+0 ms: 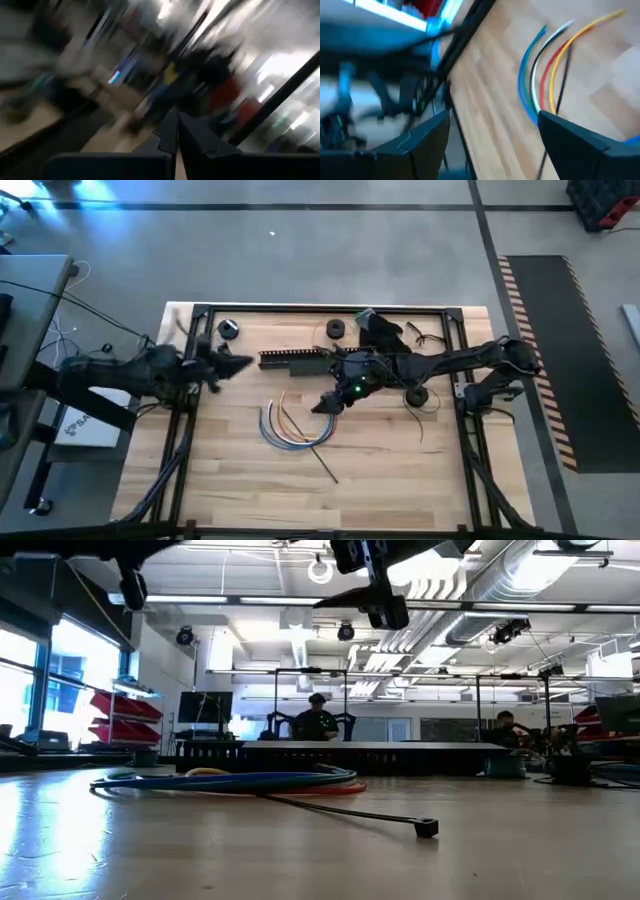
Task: Ziptie cables
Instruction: Wrap the black zip tie around the cables
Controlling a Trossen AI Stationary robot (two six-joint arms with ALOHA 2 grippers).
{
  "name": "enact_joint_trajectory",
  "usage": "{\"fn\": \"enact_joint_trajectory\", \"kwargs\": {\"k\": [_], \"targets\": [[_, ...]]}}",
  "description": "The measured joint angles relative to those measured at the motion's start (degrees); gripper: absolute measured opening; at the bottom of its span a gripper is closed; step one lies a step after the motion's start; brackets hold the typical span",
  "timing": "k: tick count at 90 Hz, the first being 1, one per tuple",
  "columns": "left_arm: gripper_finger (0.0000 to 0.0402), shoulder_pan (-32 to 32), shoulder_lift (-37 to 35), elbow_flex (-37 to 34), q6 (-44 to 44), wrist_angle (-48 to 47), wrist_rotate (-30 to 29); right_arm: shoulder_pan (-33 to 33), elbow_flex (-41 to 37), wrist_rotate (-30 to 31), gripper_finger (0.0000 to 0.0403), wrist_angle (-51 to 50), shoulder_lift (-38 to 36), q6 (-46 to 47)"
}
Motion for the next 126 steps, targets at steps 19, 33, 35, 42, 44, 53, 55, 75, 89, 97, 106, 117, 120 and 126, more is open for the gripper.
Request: {"fn": "enact_joint_trajectory", "kwargs": {"k": [19, 33, 35, 42, 44, 53, 55, 75, 89, 97, 106, 117, 120, 126], "targets": [[0.0008, -1.8, 17.2, 12.4, -13.9, -16.8, 0.1, 2.2, 0.0, -6.2, 0.0286, -10.7, -0.8, -19.1], [0.0019, -3.9, 27.2, 13.8, -31.4, -17.6, 4.2, 5.2, 0.0, -6.4, 0.0286, -19.9, -0.4, -37.7], [0.0020, -4.3, 28.7, 13.8, -33.9, -17.6, 5.2, 5.4, 0.0, -6.3, 0.0286, -20.8, -0.4, -38.8], [0.0019, -5.6, 33.6, 13.8, -38.5, -17.5, 7.0, 5.9, 0.0, -3.1, 0.0286, -22.6, -0.4, -39.9], [0.0017, -6.0, 35.2, 13.8, -38.9, -17.1, 6.9, 6.0, 0.0, -1.7, 0.0286, -23.0, -0.4, -39.8], [0.0005, -6.6, 41.6, 13.9, -39.8, -13.3, 6.0, 6.0, 0.0, 3.1, 0.0286, -24.2, -0.7, -36.5], [0.0003, -6.6, 42.9, 14.1, -40.0, -13.2, 6.0, 6.0, 0.0, 3.5, 0.0286, -24.0, -0.9, -35.7], [0.0000, -6.4, 55.8, 22.6, -39.9, -25.9, 7.9, 6.9, 0.0, 6.0, 0.0286, -25.3, -5.2, -30.4], [0.0000, -5.9, 63.6, 26.5, -36.8, -26.9, 10.1, 8.4, 0.0, 13.6, 0.0286, -28.1, -10.2, -28.8], [0.0000, -5.1, 68.0, 27.4, -36.7, -29.0, 13.0, 8.8, 0.0, 16.7, 0.0286, -28.6, -12.9, -27.6], [0.0000, -5.3, 71.2, 30.3, -36.3, -32.5, 12.8, 8.8, 0.0, 18.3, 0.0286, -29.1, -15.5, -26.3], [0.0000, -5.5, 73.4, 33.3, -33.4, -32.2, 11.0, 8.7, 0.0, 20.0, 0.0286, -30.4, -18.0, -25.8], [0.0000, -5.5, 74.3, 33.7, -32.6, -31.6, 10.5, 8.8, 0.0, 20.8, 0.0286, -30.5, -18.5, -25.8], [0.0000, -5.2, 75.8, 34.2, -31.6, -27.6, 9.8, 8.8, 0.0, 21.4, 0.0286, -31.2, -19.2, -24.8]]}}
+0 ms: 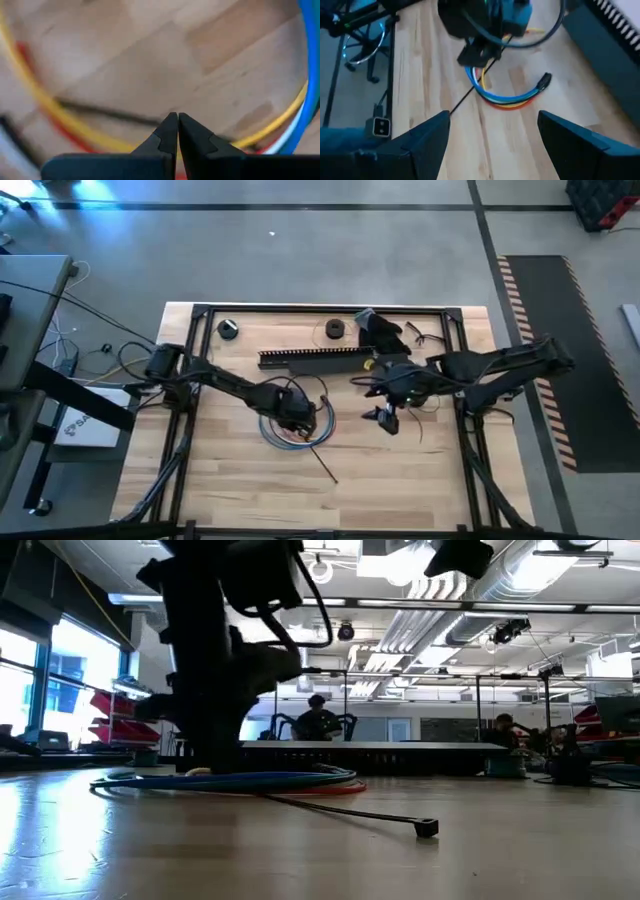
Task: Ziptie cables
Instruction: Wrap the black zip tie around the cables
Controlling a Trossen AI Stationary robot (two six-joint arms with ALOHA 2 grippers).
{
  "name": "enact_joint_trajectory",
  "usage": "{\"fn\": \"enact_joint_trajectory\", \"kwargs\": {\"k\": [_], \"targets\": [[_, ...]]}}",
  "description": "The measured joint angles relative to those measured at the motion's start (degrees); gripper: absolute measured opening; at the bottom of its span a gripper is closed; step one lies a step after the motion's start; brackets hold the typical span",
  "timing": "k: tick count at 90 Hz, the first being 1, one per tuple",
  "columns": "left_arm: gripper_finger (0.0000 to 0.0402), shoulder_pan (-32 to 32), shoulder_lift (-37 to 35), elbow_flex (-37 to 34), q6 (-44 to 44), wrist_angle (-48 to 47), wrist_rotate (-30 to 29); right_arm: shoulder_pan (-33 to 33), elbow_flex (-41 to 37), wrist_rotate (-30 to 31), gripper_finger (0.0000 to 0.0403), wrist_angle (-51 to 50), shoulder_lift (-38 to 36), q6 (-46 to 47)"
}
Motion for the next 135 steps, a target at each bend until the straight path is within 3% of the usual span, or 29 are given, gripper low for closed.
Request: {"fn": "enact_joint_trajectory", "kwargs": {"k": [15, 26, 42, 53, 90, 112, 135], "targets": [[0.0000, 0.0, 1.0, 0.3, -1.7, 5.5, -2.6, 0.4, 0.0, 0.0, 0.0286, -0.8, -0.2, 0.4], [0.0000, -0.5, -2.6, 3.4, -3.2, -4.5, -5.8, 1.3, 0.0, 0.6, 0.0286, -1.4, -0.2, 0.4], [0.0000, 0.1, -4.2, 3.1, -5.0, -17.1, -2.7, 1.9, 0.0, 3.3, 0.0286, -1.9, -0.2, 0.0], [0.0000, 1.2, -4.5, -0.1, -5.5, -15.3, 0.5, 1.7, 0.0, 3.8, 0.0286, -1.8, -0.2, 0.0], [0.0000, 3.4, -1.5, -2.8, -5.1, -9.2, -0.2, 1.9, 0.0, 3.5, 0.0286, -1.7, -0.1, 2.3], [0.0000, 2.9, -0.7, -0.4, 0.5, -2.9, -8.8, 1.9, 0.0, 2.8, 0.0286, -1.7, -0.1, 3.5], [0.0000, 1.4, -7.8, 3.3, 0.7, -10.2, -15.3, 1.9, 0.0, 2.7, 0.0286, -1.7, -0.1, 1.6]]}}
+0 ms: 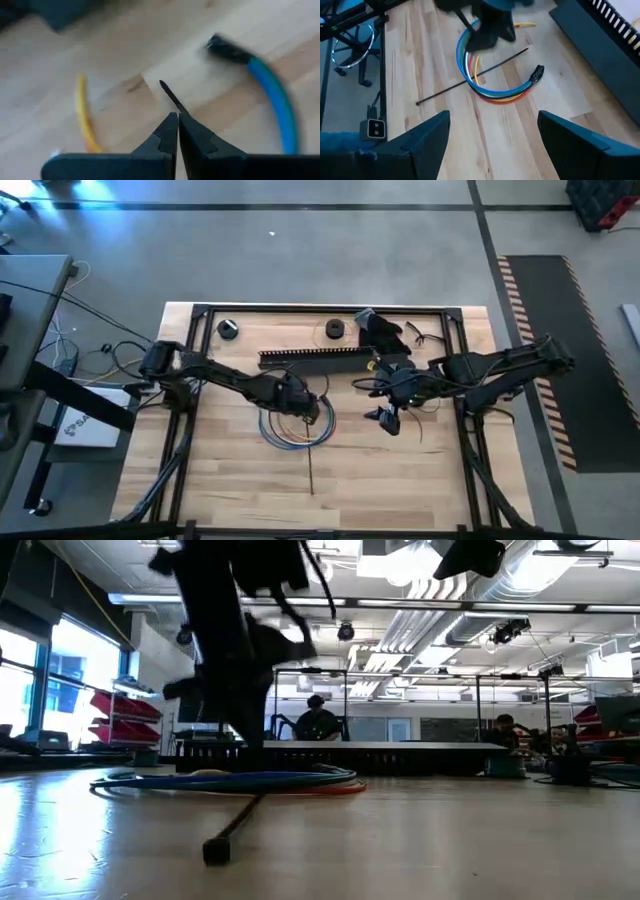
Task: Ziptie cables
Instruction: Wrap the black zip tie around the cables
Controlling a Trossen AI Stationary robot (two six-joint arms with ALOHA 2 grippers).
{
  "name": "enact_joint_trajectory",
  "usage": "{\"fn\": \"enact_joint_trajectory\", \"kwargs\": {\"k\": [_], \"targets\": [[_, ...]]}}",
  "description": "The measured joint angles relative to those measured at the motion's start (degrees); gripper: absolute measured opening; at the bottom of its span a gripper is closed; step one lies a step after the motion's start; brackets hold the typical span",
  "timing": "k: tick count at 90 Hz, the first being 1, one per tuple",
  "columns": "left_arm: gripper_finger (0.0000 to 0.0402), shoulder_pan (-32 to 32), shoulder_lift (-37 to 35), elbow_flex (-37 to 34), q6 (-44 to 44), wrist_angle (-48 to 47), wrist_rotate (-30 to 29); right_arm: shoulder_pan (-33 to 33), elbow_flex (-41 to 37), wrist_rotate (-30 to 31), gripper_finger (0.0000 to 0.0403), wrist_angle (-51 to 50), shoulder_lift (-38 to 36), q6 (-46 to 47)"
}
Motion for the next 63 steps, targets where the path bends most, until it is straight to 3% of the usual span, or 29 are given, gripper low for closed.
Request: {"fn": "enact_joint_trajectory", "kwargs": {"k": [19, 32, 50, 63], "targets": [[0.0000, -4.1, -12.7, 1.1, -3.6, -6.7, -2.8, -0.2, 0.0, -0.2, 0.0286, 0.7, 0.9, -7.3], [0.0000, -9.7, -20.9, 1.1, -7.3, -4.0, -2.9, -0.1, 0.0, -10.3, 0.0286, 3.6, 6.0, -21.1], [0.0000, -19.2, -26.4, 1.1, -12.3, 1.9, -7.5, 3.9, 0.0, -22.2, 0.0286, 19.9, 18.3, -36.4], [0.0000, -24.8, -26.7, 1.1, -16.7, 2.7, -12.9, 7.6, 0.0, -22.4, 0.0286, 35.2, 27.9, -43.2]]}}
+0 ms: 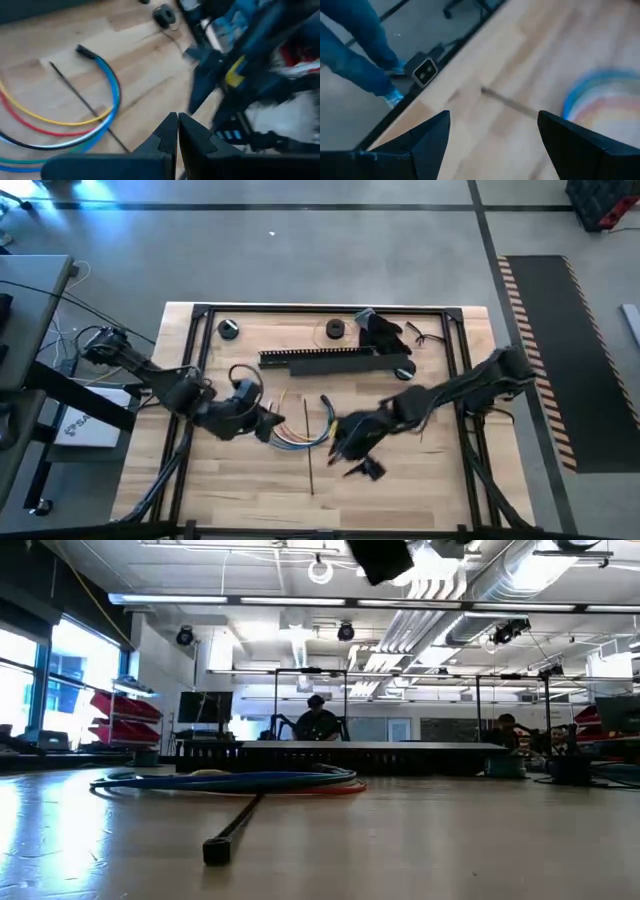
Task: Ziptie cables
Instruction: Wrap the black zip tie around the cables
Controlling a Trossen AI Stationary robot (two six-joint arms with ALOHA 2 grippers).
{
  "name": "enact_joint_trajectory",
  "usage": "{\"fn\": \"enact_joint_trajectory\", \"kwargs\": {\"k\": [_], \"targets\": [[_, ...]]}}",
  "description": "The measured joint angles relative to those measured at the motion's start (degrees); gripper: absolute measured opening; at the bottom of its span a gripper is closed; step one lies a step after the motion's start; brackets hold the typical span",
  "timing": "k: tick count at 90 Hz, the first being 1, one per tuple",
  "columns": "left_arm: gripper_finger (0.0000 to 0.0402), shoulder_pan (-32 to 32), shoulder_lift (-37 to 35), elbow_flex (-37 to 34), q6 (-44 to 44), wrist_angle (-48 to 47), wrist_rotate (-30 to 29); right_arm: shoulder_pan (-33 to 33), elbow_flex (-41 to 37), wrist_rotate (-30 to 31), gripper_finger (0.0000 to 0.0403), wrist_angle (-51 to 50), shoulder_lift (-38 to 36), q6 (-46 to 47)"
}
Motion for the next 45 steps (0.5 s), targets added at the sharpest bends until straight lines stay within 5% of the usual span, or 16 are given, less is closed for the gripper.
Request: {"fn": "enact_joint_trajectory", "kwargs": {"k": [21, 45], "targets": [[0.0000, -5.7, 0.6, 0.0, -1.8, 0.0, -1.8, 4.1, 0.0, 6.2, 0.0281, 15.1, 12.4, -4.7], [0.0000, -9.0, 1.1, 0.0, -3.0, -0.1, -3.4, 4.2, 1.9, 6.3, 0.0242, 20.2, 20.7, -5.1]]}}
